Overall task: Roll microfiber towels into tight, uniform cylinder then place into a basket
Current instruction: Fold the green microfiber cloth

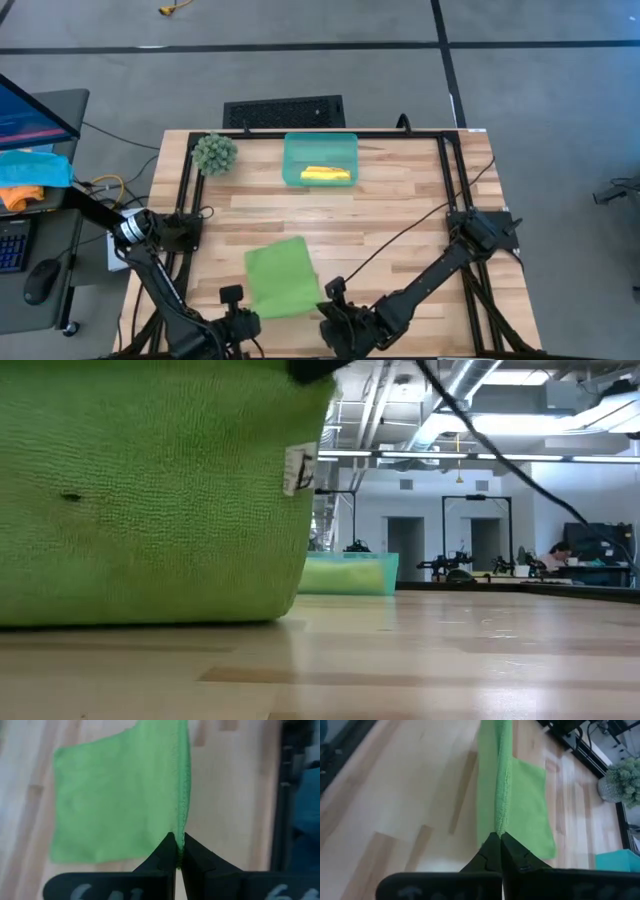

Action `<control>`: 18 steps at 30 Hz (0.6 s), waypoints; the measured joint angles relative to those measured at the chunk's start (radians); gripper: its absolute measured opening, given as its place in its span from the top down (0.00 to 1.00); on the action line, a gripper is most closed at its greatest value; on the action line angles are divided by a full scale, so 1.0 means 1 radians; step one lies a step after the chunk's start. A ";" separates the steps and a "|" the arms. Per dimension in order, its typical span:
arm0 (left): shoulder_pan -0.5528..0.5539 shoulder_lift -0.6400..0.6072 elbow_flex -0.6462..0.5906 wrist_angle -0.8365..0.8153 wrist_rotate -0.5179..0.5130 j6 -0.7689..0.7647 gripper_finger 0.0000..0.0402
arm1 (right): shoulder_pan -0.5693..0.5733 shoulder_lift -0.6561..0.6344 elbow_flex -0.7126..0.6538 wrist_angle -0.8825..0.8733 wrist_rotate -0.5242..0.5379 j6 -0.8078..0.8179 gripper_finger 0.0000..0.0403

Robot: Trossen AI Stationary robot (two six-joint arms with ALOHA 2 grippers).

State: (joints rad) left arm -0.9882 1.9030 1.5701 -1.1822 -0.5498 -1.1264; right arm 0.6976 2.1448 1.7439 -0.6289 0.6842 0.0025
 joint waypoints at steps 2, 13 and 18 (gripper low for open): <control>0.001 0.000 -0.002 -0.054 -0.003 -0.037 1.00 | -0.018 0.000 0.000 0.001 -0.002 -0.001 0.98; 0.018 0.004 -0.042 -0.292 -0.053 -0.204 1.00 | -0.178 0.000 0.001 -0.001 -0.007 0.028 0.99; 0.071 0.006 -0.173 -0.273 -0.038 -0.221 1.00 | -0.236 0.001 0.000 -0.011 -0.028 0.082 0.97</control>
State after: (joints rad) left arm -0.9172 1.9091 1.3970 -1.4549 -0.5882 -1.3471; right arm 0.4613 2.1463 1.7443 -0.6401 0.6562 0.0846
